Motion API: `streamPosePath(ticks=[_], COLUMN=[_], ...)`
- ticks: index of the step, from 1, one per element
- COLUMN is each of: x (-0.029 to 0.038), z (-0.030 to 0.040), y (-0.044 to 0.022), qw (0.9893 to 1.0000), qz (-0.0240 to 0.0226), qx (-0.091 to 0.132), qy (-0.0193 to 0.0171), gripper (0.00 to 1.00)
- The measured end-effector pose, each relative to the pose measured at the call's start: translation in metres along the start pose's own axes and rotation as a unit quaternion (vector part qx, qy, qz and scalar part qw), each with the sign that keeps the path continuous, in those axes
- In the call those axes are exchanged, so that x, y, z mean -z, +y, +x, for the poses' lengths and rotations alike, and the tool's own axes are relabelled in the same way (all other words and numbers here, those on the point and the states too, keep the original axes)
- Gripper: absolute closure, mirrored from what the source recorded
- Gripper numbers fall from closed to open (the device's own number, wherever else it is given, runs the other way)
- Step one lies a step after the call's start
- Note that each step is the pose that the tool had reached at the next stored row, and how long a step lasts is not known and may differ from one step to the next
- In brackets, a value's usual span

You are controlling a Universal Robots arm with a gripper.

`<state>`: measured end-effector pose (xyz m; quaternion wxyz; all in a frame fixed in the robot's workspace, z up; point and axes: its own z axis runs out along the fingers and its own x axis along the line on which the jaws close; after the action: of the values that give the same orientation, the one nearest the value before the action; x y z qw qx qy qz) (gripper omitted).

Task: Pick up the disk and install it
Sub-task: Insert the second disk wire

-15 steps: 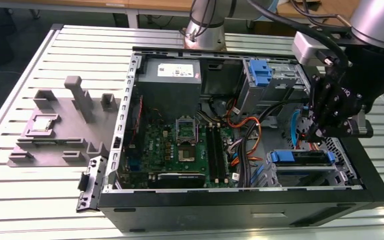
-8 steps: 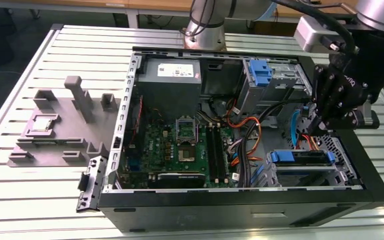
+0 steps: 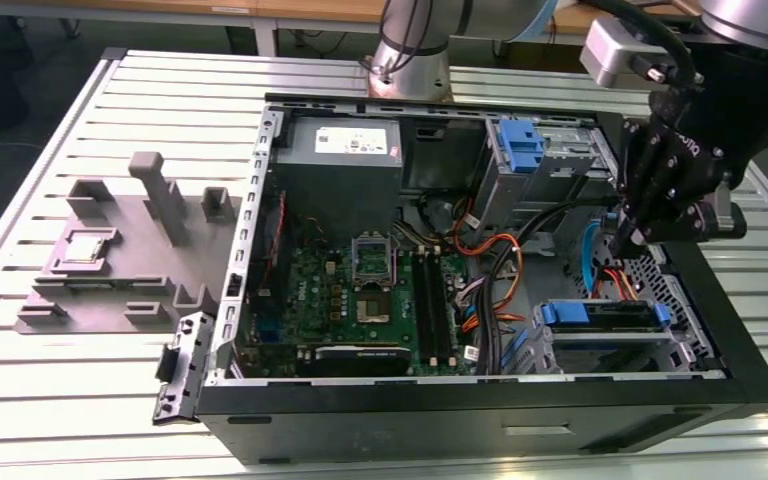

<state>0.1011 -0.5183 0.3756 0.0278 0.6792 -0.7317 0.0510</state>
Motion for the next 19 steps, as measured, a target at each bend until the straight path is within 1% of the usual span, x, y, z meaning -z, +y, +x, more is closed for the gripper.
streamPosePath(ticks=[4, 9, 14, 17, 19], x=[0.0005, 0.0009, 0.0012, 0.0018, 0.0024], z=[-0.0045, -0.008, -0.0117, -0.0169, -0.0222], y=[0.0004, 0.0004, -0.0024, -0.0022, -0.0018], qw=[1.0, 0.9999, 0.9999, 0.9999, 0.9999], qz=[-0.002, -0.0051, -0.0063, -0.0064, -0.0064], qx=[-0.004, -0.01, -0.011, -0.011, -0.011], qy=[0.0003, 0.0007, 0.0008, 0.0008, 0.0009], gripper=[0.9, 0.9, 0.9, 0.9, 0.9])
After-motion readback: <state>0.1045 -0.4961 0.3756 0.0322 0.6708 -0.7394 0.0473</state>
